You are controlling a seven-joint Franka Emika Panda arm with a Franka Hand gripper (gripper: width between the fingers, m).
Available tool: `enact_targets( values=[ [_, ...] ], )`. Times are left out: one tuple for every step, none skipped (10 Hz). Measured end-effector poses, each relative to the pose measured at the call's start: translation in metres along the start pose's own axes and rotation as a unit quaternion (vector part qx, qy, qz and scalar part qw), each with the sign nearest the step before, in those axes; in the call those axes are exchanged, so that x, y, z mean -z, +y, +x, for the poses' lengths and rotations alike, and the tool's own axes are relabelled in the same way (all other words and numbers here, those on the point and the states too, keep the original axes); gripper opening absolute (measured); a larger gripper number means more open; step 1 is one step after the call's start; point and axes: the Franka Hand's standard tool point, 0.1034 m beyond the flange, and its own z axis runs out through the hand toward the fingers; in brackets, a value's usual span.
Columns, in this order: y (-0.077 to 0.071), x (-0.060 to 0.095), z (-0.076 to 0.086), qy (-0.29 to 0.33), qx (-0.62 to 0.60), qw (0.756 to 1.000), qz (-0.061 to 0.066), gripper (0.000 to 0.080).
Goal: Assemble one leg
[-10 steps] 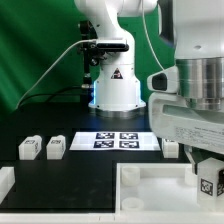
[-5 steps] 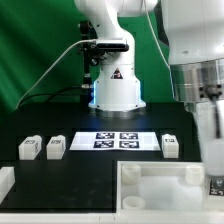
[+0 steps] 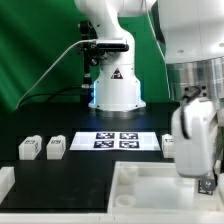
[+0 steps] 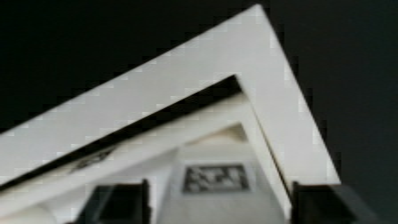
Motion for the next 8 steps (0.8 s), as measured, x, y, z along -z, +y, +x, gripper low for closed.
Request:
enact_targets(
  values=[
    [0.0, 0.0, 0.0, 0.0, 0.0, 1.0, 0.0, 0.0557],
    [0.0, 0.0, 0.0, 0.0, 0.0, 1.0, 0.0, 0.0621],
    [0.001, 0.0, -0.001, 0.0, 0.001, 1.0, 0.001, 0.0621],
    [0.008, 0.003, -0.005, -0.004, 0.005, 1.0, 0.007, 0.0644],
    [0.019, 0.011, -0.008, -0.008, 0.009, 1.0, 0.009, 0.0648],
    [0.026, 0.016, -0.011, -0.01, 0.01, 1.0, 0.009, 0.0648],
    [0.033, 0.016, -0.016, -0.008, 0.012, 1.0, -0.007, 0.0649],
    [0.033, 0.016, -0.017, -0.007, 0.016, 1.0, -0.008, 0.0649]
  ],
)
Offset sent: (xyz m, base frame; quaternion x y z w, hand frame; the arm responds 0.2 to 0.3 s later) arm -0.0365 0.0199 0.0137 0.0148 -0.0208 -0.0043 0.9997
